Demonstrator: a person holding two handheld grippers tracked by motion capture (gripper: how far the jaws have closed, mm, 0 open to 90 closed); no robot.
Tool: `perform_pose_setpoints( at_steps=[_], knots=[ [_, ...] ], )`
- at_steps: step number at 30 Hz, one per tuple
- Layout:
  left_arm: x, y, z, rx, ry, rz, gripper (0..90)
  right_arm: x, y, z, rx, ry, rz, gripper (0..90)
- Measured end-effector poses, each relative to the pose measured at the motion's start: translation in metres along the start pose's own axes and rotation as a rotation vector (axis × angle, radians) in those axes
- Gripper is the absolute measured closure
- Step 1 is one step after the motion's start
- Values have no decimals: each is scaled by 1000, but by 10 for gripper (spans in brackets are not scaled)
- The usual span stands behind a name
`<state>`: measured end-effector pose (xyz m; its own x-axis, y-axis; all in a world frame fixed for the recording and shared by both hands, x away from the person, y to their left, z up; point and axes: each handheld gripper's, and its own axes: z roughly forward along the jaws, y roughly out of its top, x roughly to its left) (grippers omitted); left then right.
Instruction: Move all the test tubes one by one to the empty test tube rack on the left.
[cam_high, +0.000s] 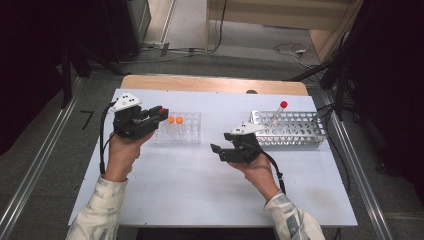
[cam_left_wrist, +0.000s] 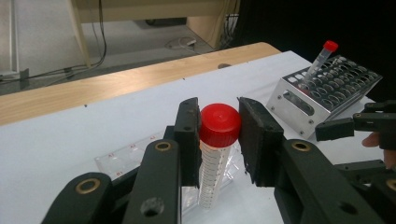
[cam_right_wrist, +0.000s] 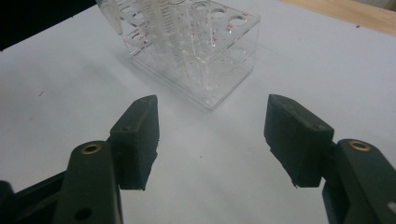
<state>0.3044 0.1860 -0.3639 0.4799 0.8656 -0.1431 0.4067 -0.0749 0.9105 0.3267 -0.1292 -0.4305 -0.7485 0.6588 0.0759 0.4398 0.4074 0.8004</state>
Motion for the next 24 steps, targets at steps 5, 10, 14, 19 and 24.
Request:
perform_pose_setpoints(
  at_steps=[5,10,14,19,24],
  knots=[
    [5,1,1,-1,22,-6,703,-2,0,-2,-6,-4,3,342],
    [7,1,5,5,41,0,703,-4,0,-5,-12,-7,11,344],
    [9,3,6,2,48,-2,703,-4,0,-5,-12,-7,11,344],
    [12,4,5,-9,63,-10,703,-5,-1,-5,-11,-10,13,344],
    [14,5,4,-24,67,-17,703,-5,-1,-5,-11,-12,14,345]
  ],
)
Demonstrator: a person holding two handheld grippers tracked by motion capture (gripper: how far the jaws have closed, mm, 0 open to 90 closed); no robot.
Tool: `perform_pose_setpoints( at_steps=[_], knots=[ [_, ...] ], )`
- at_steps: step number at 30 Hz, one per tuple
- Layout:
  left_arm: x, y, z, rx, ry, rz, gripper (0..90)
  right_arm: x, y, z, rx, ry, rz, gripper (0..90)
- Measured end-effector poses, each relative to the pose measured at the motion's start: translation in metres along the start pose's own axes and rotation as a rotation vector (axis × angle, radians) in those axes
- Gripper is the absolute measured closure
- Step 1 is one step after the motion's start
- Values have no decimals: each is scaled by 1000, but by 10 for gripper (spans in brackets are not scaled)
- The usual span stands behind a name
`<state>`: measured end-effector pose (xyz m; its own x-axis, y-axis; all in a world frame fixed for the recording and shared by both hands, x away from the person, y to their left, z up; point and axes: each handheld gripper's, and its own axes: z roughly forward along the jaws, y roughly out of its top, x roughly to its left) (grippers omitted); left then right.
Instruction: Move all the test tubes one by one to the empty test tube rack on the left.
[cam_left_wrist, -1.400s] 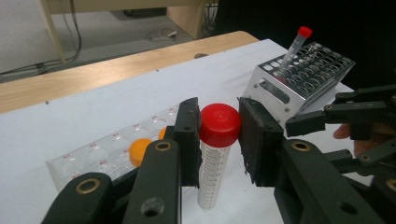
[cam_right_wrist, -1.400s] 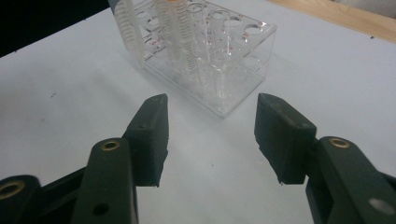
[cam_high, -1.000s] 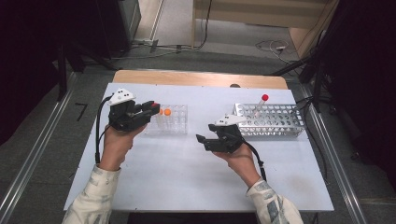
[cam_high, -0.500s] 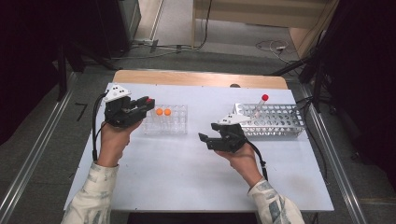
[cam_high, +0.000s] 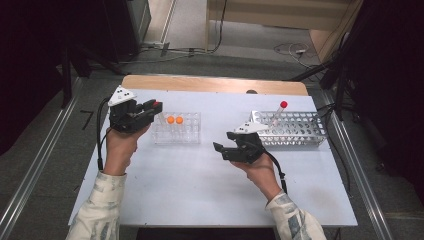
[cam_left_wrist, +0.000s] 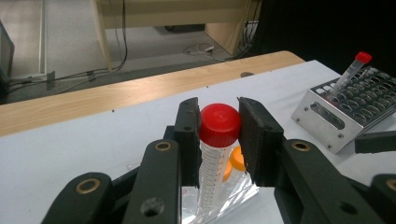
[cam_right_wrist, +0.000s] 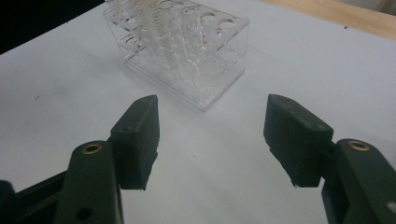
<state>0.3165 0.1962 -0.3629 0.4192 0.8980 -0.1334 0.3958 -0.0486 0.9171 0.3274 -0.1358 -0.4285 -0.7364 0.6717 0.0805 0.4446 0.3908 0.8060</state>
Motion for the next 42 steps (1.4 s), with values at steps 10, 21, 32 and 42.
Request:
perform_pose_setpoints(
  at_steps=[10,21,32,42],
  knots=[
    [2,-1,5,-4,32,9,702,-1,-1,0,3,-2,3,348],
    [3,-11,18,28,57,17,701,-1,-3,1,9,-5,1,353],
    [2,-22,27,54,69,9,697,-1,-4,2,14,-7,5,353],
    [1,-25,30,72,74,10,648,-2,-4,1,15,-10,5,353]
  ],
)
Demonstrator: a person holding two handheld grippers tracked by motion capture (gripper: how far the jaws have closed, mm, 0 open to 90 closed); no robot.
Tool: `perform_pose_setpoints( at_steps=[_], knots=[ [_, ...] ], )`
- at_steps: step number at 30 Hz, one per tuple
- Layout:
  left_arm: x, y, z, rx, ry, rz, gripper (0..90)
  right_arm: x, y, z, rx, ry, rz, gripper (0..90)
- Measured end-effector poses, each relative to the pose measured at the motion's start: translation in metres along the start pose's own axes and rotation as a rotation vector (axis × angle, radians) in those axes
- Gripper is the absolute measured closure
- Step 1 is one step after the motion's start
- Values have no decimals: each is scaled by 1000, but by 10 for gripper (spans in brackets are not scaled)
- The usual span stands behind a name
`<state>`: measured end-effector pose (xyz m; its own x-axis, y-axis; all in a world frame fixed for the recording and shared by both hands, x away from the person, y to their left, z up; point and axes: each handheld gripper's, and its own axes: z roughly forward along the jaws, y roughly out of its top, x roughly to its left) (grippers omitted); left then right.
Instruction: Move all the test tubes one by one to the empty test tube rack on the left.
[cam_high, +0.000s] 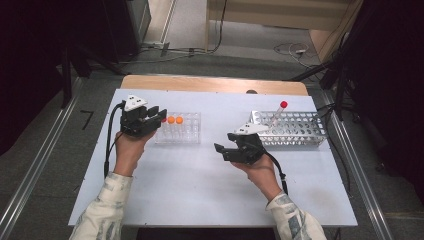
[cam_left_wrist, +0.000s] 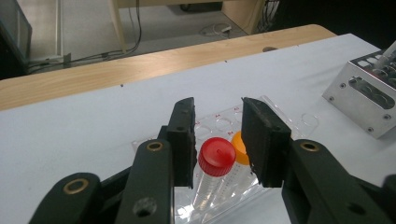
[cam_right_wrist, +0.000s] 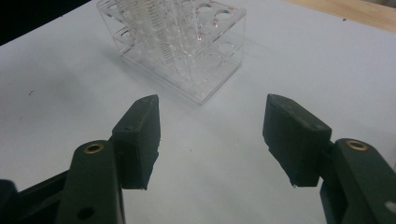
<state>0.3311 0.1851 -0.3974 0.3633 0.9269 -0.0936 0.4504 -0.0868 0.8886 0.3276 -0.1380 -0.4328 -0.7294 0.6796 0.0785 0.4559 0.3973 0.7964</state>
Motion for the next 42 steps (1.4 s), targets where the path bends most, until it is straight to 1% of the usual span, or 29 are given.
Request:
perform_pose_setpoints(
  at_steps=[3,6,7,8,10,11,13,14,18,22,24,25,27,30,32,33,36,37,39,40,42],
  knots=[
    [1,0,-1,-1,-2,-2,620,-1,0,-1,-3,-4,0,353],
    [0,0,-1,3,-5,-5,584,-4,0,-4,-13,-22,8,353],
    [0,0,-1,4,-3,-6,555,-5,0,-5,-15,-27,13,352],
    [0,1,-1,5,2,-9,507,-7,0,-6,-20,-31,17,352],
    [0,1,0,7,23,-13,421,-11,0,-8,-27,-47,22,351],
    [0,1,0,5,35,-19,374,-14,0,-10,-31,-62,21,351],
    [2,1,0,7,37,-35,308,-21,0,-13,-37,-86,34,352],
    [3,1,0,8,35,-44,285,-25,-1,-15,-42,-97,47,352],
    [5,2,0,0,32,-72,212,-44,-2,-27,-57,-160,75,353],
    [7,2,0,2,24,-88,174,-64,-3,-42,-82,-207,110,352],
    [7,2,1,5,24,-88,174,-73,-4,-49,-92,-235,122,353],
    [6,2,1,9,23,-87,173,-78,-5,-52,-91,-254,129,354],
    [6,2,2,11,4,-89,163,-87,-6,-56,-84,-288,132,356],
    [6,3,1,1,-9,-97,159,-98,-5,-62,-80,-338,145,358],
    [6,4,1,0,-6,-99,159,-105,-5,-65,-90,-362,159,363],
    [6,4,1,-1,-14,-102,159,-109,-4,-65,-93,-373,168,364],
    [7,4,-1,-6,-18,-108,159,-119,-5,-64,-93,-404,193,375],
    [7,4,-1,-8,-21,-108,159,-122,-5,-62,-90,-415,201,375],
    [7,5,-2,6,-17,-104,159,-128,-6,-57,-85,-420,216,375],
    [7,5,-2,10,-20,-102,159,-131,-6,-54,-81,-424,218,376],
    [7,5,-2,5,-37,-99,159,-136,-6,-49,-70,-448,221,384]
  ],
)
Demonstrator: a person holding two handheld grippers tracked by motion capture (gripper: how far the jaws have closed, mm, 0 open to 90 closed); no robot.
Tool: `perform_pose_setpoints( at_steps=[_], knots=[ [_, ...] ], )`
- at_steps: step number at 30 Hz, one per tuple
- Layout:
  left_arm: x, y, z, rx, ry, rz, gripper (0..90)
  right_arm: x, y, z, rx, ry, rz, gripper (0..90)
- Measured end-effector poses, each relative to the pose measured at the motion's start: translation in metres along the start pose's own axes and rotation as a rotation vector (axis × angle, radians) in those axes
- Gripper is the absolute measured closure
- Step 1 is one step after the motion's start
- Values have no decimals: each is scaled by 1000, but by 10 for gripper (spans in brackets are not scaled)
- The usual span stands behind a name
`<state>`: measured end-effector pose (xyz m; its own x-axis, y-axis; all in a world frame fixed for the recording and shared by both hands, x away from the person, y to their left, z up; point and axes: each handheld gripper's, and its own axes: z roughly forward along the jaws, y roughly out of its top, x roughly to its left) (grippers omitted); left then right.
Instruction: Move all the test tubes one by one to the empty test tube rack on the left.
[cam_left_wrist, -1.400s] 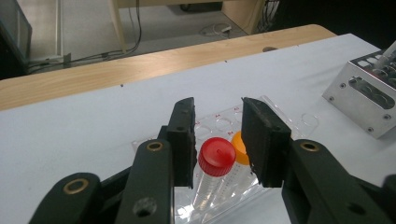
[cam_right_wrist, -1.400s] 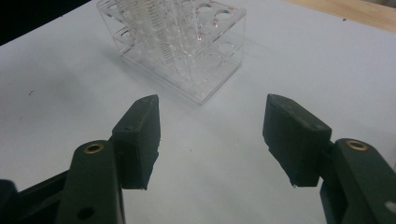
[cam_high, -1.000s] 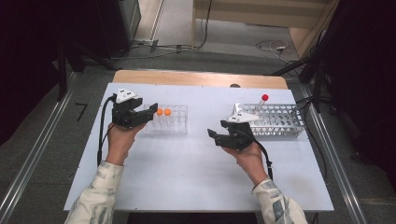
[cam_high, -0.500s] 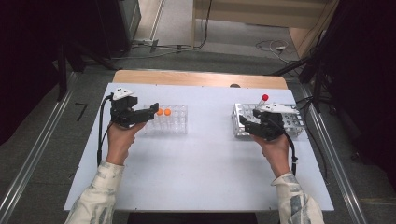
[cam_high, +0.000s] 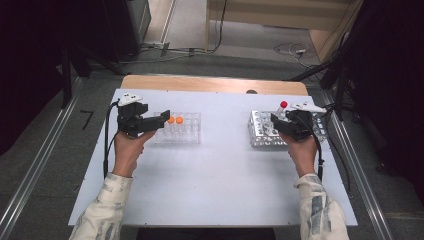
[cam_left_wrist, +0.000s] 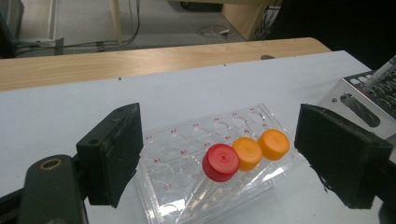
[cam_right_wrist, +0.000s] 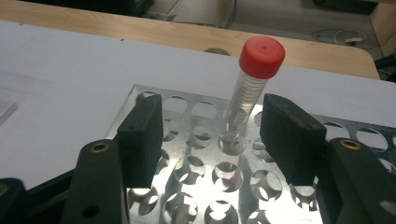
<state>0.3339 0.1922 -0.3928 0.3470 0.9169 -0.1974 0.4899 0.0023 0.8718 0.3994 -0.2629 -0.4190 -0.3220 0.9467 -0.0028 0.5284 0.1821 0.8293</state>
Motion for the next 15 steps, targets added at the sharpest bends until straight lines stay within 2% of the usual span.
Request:
perform_pose_setpoints(
  at_steps=[5,11,15],
  knots=[
    [-3,0,1,3,-9,17,160,-9,0,15,5,-27,26,439],
    [-6,0,2,6,3,27,159,-11,3,26,9,-44,6,540],
    [-7,0,1,-2,4,33,159,-12,6,32,20,-46,18,609]
  ],
)
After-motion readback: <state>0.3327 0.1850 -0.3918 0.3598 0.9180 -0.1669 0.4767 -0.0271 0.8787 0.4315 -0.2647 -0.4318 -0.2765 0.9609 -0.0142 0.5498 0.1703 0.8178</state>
